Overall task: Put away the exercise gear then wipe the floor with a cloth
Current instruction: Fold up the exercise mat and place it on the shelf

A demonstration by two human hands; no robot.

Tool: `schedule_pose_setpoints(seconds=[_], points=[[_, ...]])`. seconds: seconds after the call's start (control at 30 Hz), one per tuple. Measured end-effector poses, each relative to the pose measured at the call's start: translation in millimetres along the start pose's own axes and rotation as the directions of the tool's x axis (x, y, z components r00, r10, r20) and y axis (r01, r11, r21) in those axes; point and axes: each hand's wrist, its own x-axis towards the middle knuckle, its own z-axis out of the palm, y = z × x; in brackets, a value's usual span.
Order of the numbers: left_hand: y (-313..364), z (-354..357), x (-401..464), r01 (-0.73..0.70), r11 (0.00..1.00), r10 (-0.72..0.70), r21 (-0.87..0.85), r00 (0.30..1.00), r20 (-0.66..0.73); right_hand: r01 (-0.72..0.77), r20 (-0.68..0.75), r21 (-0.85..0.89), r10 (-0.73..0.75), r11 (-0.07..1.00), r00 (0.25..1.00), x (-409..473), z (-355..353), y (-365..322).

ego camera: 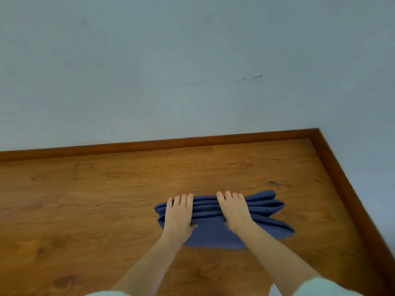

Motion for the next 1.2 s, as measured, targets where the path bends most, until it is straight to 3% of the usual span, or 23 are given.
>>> schedule_pose_setpoints(seconds=[0.13, 0.33, 0.47, 0.63, 0.77, 0.9, 1.2], points=[[-8, -30, -38, -0.061, 0.998, 0.058, 0.018, 0.991, 0.124, -0.013, 0.048, 0.063, 0.01, 0.998, 0.999, -47, -10, -24], [-53, -119, -127, -0.05, 0.997, 0.057, -0.061, 0.992, 0.114, 0.075, 0.034, 0.084, -0.078, 0.994, 0.996, -122, -100, -64], [-106, -217, -199, -0.01, 0.996, 0.013, -0.084, 0.999, 0.035, 0.212, -0.012, 0.007, -0.212, 0.977, 0.977, -175, -212, -103], [-188, -336, -299, -0.015, 0.989, -0.011, -0.144, 0.984, -0.175, 0.395, -0.123, 0.001, -0.392, 0.919, 0.912, -249, -359, -157], [-244, -427, -384, 0.038, 0.992, -0.076, -0.118, 0.94, -0.332, 0.503, -0.29, -0.041, -0.493, 0.863, 0.821, -302, -463, -205], [-283, -487, -470, 0.179, 0.978, -0.208, -0.107, 0.866, -0.455, 0.582, -0.383, -0.092, -0.568, 0.808, 0.728, -346, -538, -265], [-352, -540, -628, 0.515, 0.839, -0.506, -0.173, 0.625, -0.594, 0.78, -0.457, -0.238, -0.775, 0.579, 0.436, -404, -636, -405]])
